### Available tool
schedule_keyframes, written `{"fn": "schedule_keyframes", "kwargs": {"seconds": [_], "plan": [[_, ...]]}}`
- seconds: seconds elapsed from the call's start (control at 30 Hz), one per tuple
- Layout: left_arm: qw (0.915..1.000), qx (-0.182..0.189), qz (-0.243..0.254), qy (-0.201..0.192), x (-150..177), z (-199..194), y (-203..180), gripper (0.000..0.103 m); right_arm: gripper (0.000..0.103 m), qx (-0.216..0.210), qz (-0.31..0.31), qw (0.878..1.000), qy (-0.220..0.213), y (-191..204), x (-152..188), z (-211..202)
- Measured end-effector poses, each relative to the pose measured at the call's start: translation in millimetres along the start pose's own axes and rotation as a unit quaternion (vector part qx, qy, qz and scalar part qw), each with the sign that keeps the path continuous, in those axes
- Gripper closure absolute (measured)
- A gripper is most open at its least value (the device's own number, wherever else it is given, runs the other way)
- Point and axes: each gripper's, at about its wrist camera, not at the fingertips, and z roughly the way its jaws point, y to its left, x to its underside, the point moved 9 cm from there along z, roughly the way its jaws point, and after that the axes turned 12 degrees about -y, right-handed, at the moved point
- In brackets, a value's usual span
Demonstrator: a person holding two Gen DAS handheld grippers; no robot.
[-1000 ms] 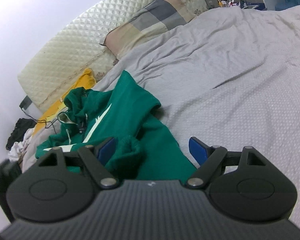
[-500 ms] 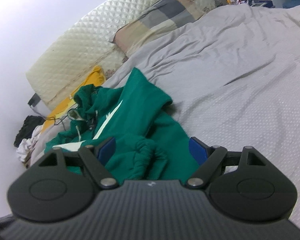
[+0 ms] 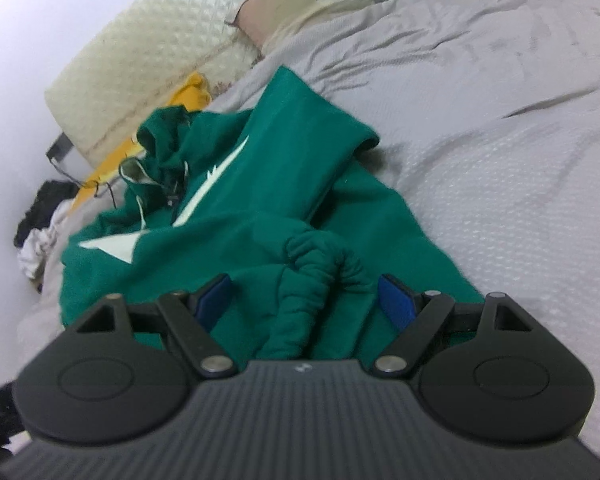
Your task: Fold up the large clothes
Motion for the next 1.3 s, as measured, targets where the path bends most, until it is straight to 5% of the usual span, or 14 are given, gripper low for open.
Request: {"fn": "schedule_keyframes", "kwargs": {"seconds": [0.17, 0.3, 0.4, 0.6, 0.73, 0.97, 1.3], "plan": [[0.9995, -0.013, -0.029, 0.001, 1.1, 6.2, 13.0, 0.031, 0.033, -0.004, 0.020, 1.000, 0.021, -3.2, 11.0, 8.2], [0.9994, -0.016, -0.031, -0.007, -0.6, 3.1, 12.4, 0.031, 0.073, -0.036, 0.051, 0.998, 0.031, 2.7, 11.4, 1.4], [0.9992, -0.022, -0.029, -0.013, -0.2, -0.4, 12.3, 0.031, 0.079, -0.042, 0.027, 0.999, 0.016, 14.3, 4.8, -12.9], [0.9988, -0.030, -0.032, -0.022, 2.4, -7.8, 13.1, 0.031, 0.081, -0.066, 0.008, 0.996, -0.063, 33.5, -24.6, -66.1], [0.9984, -0.034, -0.032, -0.030, 0.0, -13.7, 13.4, 0.031, 0.081, -0.027, -0.008, 0.994, -0.109, 24.9, -36.9, -93.0], [0.9981, -0.050, -0.016, -0.031, 1.1, -15.2, 14.1, 0.031, 0.081, 0.099, 0.079, 0.992, -0.024, -45.8, -5.1, -72.2], [0.9972, -0.070, 0.011, -0.023, 4.7, -10.8, 20.5, 0.031, 0.070, 0.120, 0.090, 0.989, -0.005, -54.0, 6.3, -68.9]]}}
